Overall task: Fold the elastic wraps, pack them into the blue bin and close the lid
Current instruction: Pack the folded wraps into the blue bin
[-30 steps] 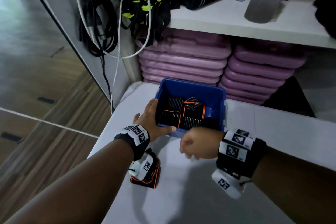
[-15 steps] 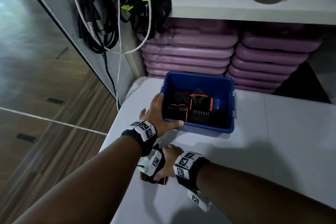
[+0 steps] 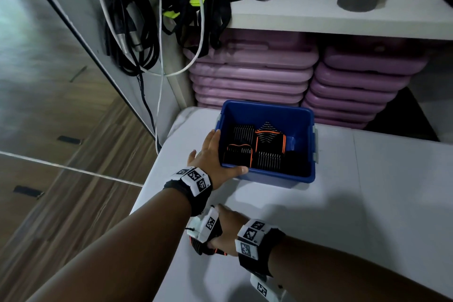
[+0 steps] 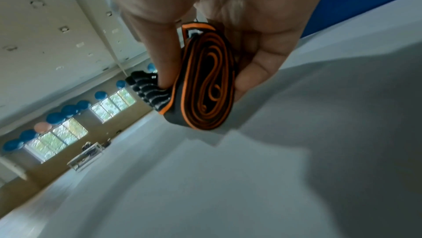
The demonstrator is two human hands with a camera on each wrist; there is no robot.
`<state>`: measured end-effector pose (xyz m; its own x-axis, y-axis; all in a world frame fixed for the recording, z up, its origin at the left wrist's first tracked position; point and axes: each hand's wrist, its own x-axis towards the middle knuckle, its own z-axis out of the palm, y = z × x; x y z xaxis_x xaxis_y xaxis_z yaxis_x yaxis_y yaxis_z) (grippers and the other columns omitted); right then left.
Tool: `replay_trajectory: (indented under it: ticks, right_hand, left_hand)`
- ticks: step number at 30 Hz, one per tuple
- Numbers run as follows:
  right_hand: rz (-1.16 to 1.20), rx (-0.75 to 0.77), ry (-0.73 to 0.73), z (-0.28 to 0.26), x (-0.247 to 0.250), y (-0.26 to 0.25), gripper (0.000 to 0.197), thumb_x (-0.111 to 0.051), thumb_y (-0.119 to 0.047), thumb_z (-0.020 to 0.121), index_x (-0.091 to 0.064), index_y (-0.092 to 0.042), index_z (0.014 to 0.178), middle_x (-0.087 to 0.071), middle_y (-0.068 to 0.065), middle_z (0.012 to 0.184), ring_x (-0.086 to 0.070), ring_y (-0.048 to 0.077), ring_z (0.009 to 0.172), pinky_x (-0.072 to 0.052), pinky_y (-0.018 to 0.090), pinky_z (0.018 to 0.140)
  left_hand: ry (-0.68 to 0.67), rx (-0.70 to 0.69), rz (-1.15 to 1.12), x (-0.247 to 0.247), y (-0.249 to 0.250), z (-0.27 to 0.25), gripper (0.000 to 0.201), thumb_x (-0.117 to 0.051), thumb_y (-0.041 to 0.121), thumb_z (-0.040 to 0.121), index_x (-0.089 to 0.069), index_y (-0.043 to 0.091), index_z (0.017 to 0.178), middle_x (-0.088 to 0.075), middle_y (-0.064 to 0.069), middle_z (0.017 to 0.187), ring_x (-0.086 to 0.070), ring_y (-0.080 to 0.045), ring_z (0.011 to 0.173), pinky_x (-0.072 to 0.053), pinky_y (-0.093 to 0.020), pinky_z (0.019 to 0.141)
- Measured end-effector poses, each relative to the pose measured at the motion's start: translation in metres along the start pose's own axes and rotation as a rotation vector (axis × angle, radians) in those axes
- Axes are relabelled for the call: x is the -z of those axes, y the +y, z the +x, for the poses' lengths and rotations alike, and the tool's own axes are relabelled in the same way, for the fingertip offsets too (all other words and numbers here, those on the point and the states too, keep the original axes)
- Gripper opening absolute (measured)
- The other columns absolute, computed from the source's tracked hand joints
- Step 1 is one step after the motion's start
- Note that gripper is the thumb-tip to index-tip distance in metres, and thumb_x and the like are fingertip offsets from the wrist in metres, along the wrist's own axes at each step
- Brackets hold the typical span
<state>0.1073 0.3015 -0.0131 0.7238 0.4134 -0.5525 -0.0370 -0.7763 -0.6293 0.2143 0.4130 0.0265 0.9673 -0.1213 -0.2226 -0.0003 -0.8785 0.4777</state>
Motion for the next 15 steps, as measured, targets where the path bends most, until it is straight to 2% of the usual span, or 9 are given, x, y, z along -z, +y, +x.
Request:
replay_trajectory:
  ticks: [4,6,9,11,13,15]
  right_hand:
    - [-0.025,0.026,-0.008,-0.029,0.031,0.015,0.052,-0.07,-0.053,0.066,-0.036,-0.03,0.099,-0.055,-0.009,0.095,-0.061,0.019,0.088,-0.05,0.034,0.075]
    - [-0.037,0.004,-0.045,-0.051,0.055,0.028,0.05,-0.072,-0.048,0.069,-0.039,-0.029,0.101,-0.058,-0.009,0.093,-0.061,0.017,0.085,-0.052,0.035,0.073]
    - [-0.05,0.002,-0.052,-0.083,0.097,0.051,0.049,-0.071,-0.05,0.062,-0.044,-0.033,0.099,-0.064,-0.006,0.09,-0.065,0.014,0.081,-0.056,0.04,0.074]
    - [-0.069,-0.006,-0.03,-0.098,0.133,0.062,0.043,-0.075,-0.046,0.066,-0.046,-0.037,0.096,-0.063,-0.008,0.091,-0.063,0.01,0.083,-0.054,0.033,0.076]
    - [-0.058,-0.01,0.047,-0.106,0.175,0.065,0.037,-0.079,-0.036,0.074,-0.048,-0.036,0.093,-0.061,-0.013,0.09,-0.058,0.004,0.081,-0.048,0.025,0.075]
    - [0.002,0.009,0.225,-0.105,0.213,0.064,0.034,-0.081,-0.032,0.076,-0.052,-0.031,0.094,-0.062,-0.012,0.089,-0.057,0.005,0.078,-0.046,0.026,0.076]
  left_hand:
    - [0.007,-0.007,0.0,-0.001,-0.003,0.001,0.128,-0.057,0.087,0.053,0.002,0.033,0.152,-0.004,0.013,0.161,-0.022,-0.014,0.145,-0.02,-0.055,0.116]
    - [0.014,-0.007,-0.01,-0.003,-0.004,0.002,0.128,-0.057,0.088,0.051,0.001,0.034,0.152,-0.006,0.014,0.161,-0.023,-0.013,0.145,-0.021,-0.055,0.116]
    - [0.017,-0.007,-0.026,-0.004,-0.004,0.002,0.129,-0.058,0.089,0.05,0.001,0.035,0.151,-0.007,0.016,0.16,-0.026,-0.012,0.144,-0.022,-0.054,0.115]
    - [0.01,-0.008,-0.02,-0.002,-0.003,0.001,0.128,-0.058,0.088,0.051,0.001,0.034,0.152,-0.004,0.016,0.161,-0.025,-0.013,0.144,-0.021,-0.052,0.117]
    - [0.005,-0.001,-0.025,-0.001,-0.003,0.001,0.129,-0.058,0.087,0.051,0.002,0.034,0.152,-0.005,0.016,0.161,-0.026,-0.013,0.144,-0.021,-0.052,0.117]
    - [0.011,0.003,-0.041,-0.002,-0.003,0.002,0.128,-0.059,0.088,0.049,-0.001,0.037,0.151,-0.009,0.017,0.159,-0.03,-0.013,0.141,-0.024,-0.052,0.115]
